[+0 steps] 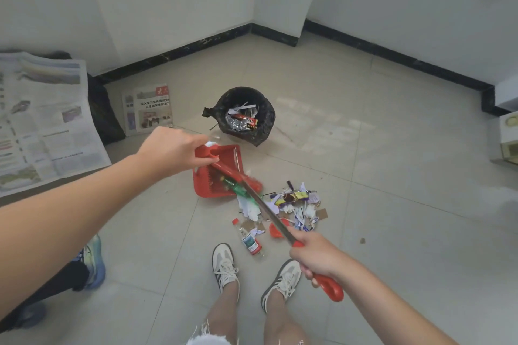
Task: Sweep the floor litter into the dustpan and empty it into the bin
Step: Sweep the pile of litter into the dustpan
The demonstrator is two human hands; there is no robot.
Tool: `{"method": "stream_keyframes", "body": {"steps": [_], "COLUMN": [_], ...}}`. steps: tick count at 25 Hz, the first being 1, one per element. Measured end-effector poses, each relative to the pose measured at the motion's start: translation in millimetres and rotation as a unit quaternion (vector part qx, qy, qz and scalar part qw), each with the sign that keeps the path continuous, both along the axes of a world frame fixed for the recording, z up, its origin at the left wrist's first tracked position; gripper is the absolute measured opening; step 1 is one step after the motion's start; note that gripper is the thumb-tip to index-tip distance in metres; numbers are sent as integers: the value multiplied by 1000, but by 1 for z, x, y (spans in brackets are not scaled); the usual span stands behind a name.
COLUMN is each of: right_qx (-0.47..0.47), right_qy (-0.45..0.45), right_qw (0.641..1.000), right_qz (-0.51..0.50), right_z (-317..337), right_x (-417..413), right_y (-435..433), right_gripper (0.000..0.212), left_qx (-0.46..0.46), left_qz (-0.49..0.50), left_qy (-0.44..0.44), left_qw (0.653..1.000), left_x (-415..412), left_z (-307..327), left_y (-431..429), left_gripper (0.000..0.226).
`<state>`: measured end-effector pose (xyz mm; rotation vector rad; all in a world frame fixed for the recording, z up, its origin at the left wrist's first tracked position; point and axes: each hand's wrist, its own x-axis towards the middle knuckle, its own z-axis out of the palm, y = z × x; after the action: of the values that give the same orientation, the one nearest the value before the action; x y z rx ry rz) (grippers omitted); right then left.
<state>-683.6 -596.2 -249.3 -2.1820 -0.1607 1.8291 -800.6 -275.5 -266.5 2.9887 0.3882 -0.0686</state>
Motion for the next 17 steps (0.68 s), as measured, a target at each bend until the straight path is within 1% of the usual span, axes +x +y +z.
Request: {"method": "stream_keyframes", "body": {"steps": [2,4,7,11,13,14,17], "right_qx": [13,12,-11,-51,-60,-67,-77], "right_qy": [-6,-32,-84,-113,-105,-95,-67], "right_qw": [1000,999,995,983,973,965,920], "right_qz": [-17,-27,-60,-138,-197,-237,-378], "right_z": [16,35,60,62,47,37,2], "right_x": [3,2,2,12,14,14,14], "right_y": [-18,-44,-92,-138,-149,-154,-158], "right_gripper": [68,65,60,58,55,50,32], "left_qx": [-9,12,43,44,32,25,15], "left_qz": [-21,-24,-17,-51,-76,-90,-116], "left_qy": [-7,-2,3,1,4,7,12], "left_qw": [1000,1000,999,998,997,996,993], "left_x": [-12,-26,-46,-51,-49,-47,-40], "left_z": [2,-1,-4,-6,-8,-9,-16], "left_y": [2,8,20,19,12,7,-9], "left_gripper": [43,46,54,50,48,48,51]}}
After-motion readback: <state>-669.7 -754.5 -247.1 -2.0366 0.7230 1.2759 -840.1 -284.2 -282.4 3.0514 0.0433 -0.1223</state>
